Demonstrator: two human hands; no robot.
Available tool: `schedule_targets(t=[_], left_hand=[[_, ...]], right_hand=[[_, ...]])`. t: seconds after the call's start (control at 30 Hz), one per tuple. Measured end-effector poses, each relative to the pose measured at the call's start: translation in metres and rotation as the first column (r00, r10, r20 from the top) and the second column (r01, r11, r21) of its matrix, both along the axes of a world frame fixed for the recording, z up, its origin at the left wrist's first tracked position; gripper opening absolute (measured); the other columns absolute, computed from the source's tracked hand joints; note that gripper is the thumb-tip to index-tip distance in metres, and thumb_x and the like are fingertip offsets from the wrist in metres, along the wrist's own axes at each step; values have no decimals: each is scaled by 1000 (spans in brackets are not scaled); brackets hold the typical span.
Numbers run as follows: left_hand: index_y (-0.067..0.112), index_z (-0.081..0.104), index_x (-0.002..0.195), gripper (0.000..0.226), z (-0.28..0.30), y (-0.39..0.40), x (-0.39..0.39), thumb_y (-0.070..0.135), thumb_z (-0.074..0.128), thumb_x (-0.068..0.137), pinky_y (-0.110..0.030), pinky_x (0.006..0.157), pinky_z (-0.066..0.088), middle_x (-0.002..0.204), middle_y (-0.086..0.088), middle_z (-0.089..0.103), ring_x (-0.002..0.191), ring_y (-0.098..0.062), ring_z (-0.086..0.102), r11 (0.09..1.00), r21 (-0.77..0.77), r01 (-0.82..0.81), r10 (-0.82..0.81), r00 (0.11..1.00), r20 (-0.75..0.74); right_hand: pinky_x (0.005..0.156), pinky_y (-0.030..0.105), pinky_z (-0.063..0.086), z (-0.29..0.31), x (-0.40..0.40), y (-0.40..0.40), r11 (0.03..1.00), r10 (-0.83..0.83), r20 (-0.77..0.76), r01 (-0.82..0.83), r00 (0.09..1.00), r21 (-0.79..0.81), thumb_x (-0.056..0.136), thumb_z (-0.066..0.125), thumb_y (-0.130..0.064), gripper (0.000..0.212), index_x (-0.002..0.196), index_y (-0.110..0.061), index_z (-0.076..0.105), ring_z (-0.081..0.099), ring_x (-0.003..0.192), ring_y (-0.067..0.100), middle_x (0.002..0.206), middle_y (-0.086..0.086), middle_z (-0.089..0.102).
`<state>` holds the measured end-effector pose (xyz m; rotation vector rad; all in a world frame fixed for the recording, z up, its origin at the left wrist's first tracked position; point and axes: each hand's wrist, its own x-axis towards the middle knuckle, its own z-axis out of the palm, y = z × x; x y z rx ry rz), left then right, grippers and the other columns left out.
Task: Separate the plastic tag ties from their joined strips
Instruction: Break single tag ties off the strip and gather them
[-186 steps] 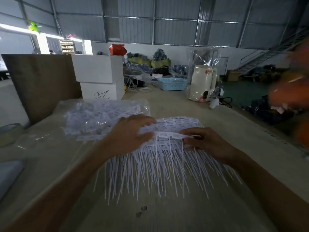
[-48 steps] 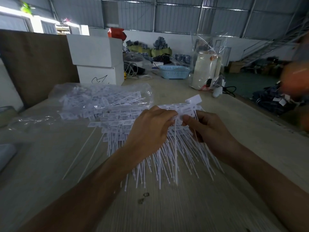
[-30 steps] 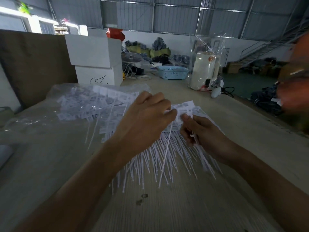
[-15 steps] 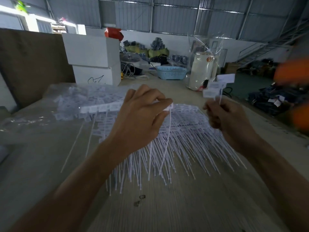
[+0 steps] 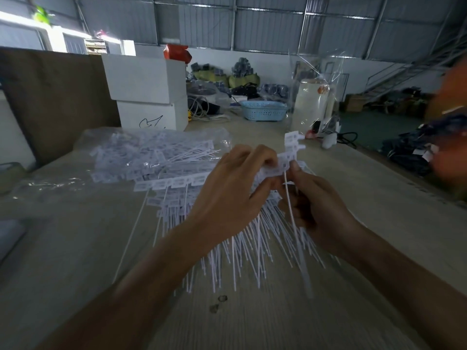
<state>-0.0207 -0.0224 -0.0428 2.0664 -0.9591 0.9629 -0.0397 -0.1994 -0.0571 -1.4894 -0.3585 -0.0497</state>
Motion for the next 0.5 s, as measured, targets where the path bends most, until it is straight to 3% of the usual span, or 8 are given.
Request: schedule_targets(t=[0.07,0.13,0.27,0.4,0.5], left_hand=[[20,58,107,25,-2,0,2,15,68,85,-27,76,45,103,2,59,93,-11,56,1000,-3,4,-4,1000,-18],[20,60,108,24,-4,-1,4,17,69,86,-24,79,42,105,3,59,96,-10,54,1000,23,-19,19,1000,-20],[17,68,113,23,-4,-1,7,18,68,90,-12,90,35,110,5,66,106,-9,52,997,67,41,-39,998,-43],[17,64,125,34,-2,11,12,17,60,91,-34,95,42,120,3,66,112,-15,54,995,100,-2,8,998,-59],[18,64,123,34,-3,12,12,27,65,91,-35,86,44,114,1,68,104,-20,58,982,160,-96,103,994,-35]], right_hand=[[46,27,17,1,0,-1,1000,-18,-5,18,1000,4,82,65,-68,76,91,7,59,13,57,24,68,9,18],[47,29,15,0,1,-2,998,-64,0,64,998,1,78,67,-70,82,91,10,55,11,59,28,71,15,15],[43,22,24,0,4,-3,981,-176,46,179,983,-75,87,67,-47,41,82,-7,60,25,44,13,52,0,32],[44,24,27,7,4,-11,975,-223,-23,223,975,9,89,66,-43,31,68,-20,61,35,48,12,58,-1,41],[47,27,23,8,3,-10,978,-208,-31,208,978,23,86,67,-45,31,65,-22,63,33,50,13,62,2,39]])
